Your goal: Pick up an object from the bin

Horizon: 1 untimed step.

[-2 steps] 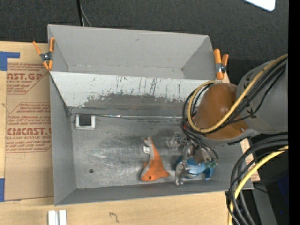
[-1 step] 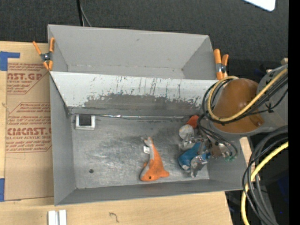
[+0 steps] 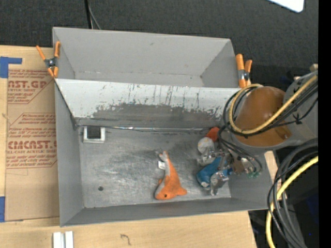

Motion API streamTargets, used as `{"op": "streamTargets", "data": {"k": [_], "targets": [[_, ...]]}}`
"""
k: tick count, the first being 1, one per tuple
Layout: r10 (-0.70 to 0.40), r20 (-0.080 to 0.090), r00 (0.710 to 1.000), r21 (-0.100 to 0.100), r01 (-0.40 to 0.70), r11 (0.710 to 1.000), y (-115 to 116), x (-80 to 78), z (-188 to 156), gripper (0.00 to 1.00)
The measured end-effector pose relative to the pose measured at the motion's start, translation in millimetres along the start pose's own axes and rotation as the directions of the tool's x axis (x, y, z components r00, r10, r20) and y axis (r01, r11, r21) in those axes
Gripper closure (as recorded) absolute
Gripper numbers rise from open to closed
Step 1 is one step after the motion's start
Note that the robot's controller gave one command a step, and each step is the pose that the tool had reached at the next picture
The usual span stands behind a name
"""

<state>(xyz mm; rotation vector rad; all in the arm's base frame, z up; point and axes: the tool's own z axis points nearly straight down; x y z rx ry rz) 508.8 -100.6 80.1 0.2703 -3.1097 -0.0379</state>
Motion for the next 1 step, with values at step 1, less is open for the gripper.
{"op": "streamTargets", "data": {"k": [1], "targets": [[0.046, 0.019, 0.999, 0.025, -0.046, 0.999, -10.8, 11.2, -150.6, 1.0]]}}
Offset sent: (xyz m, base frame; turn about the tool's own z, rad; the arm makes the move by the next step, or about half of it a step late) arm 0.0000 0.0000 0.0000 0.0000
